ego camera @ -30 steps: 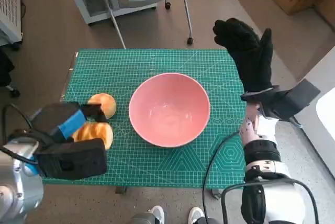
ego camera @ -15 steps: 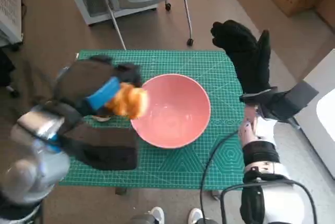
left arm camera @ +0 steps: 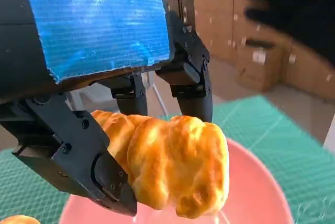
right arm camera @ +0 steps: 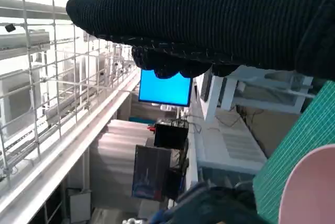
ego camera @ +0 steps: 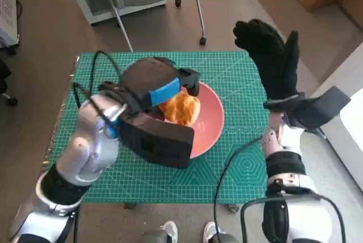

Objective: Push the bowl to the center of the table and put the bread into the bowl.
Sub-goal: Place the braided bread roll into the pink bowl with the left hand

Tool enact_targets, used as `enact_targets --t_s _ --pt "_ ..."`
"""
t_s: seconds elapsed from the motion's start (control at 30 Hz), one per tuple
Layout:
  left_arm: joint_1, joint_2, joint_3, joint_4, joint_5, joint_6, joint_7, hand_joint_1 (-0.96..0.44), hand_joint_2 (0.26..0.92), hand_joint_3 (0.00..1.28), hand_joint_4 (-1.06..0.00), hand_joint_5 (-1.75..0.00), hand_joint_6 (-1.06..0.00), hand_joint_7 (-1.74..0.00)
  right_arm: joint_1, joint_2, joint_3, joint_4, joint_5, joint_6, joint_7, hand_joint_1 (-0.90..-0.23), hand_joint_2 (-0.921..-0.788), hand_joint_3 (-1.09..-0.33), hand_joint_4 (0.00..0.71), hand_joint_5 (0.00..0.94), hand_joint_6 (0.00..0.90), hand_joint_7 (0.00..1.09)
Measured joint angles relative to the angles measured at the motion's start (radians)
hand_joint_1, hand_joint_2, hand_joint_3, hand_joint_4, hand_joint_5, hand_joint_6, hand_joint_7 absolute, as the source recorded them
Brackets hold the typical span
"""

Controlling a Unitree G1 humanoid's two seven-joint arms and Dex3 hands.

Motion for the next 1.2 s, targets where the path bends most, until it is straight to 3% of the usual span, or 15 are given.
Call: enact_targets --t_s 0.37,0.5,0.53,0.57,0.6,0.7,0.9,1.2 --pt "-0.01 -0.049 -0.025 0.139 0.009 -0.061 0.042 0.0 0.919 0.07 -0.68 -1.3 -0.66 -1.01 0.022 -0.009 0.011 -0.013 -0.009 -0.025 -0.025 -0.663 -0.921 -0.709 0.176 0.0 0.326 0.0" --pt "-0.009 -0.058 -0.028 0.155 0.006 -0.072 0.047 0.0 0.92 0.16 -0.61 -1.37 -0.52 -1.15 0.029 -0.009 0.014 -0.014 -0.011 -0.027 -0.029 -0.666 -0.921 -0.709 0.173 0.0 0.322 0.0" --pt "-0.008 -0.062 -0.025 0.155 0.003 -0.072 0.049 0.02 0.909 0.18 -0.54 -1.21 -0.46 -1.06 0.03 -0.009 0.014 -0.014 -0.011 -0.027 -0.029 -0.668 -0.921 -0.709 0.173 0.0 0.321 0.0" --pt "-0.006 -0.065 -0.021 0.155 -0.003 -0.071 0.049 0.04 0.901 0.15 -0.51 -0.85 -0.48 -0.77 0.03 -0.009 0.014 -0.014 -0.011 -0.027 -0.028 -0.669 -0.921 -0.709 0.172 0.0 0.321 0.0" --pt "-0.003 -0.071 -0.015 0.154 -0.013 -0.069 0.048 0.04 0.879 0.12 -0.39 -0.54 -0.44 -0.51 0.03 -0.009 0.015 -0.014 -0.011 -0.027 -0.028 -0.671 -0.921 -0.709 0.172 0.0 0.321 0.0" --pt "0.014 -0.084 0.011 0.134 -0.05 -0.032 0.025 0.01 0.833 0.05 -0.17 -0.18 -0.36 -0.17 0.029 -0.01 0.015 -0.014 -0.01 -0.027 -0.027 -0.674 -0.921 -0.709 0.171 0.0 0.32 0.0" --pt "0.05 -0.104 0.042 0.088 -0.104 0.047 -0.026 -0.11 0.752 0.01 -0.03 -0.02 -0.27 -0.02 0.029 -0.011 0.014 -0.015 -0.007 -0.024 -0.022 -0.665 -0.921 -0.709 0.168 0.0 0.317 0.0" --pt "0.08 -0.071 0.051 0.015 -0.12 0.013 -0.02 -0.29 0.72 0.0 0.0 0.0 -0.26 -0.01 0.028 -0.011 0.018 -0.014 -0.006 -0.022 -0.02 -0.657 -0.921 -0.708 0.169 0.001 0.312 0.0"
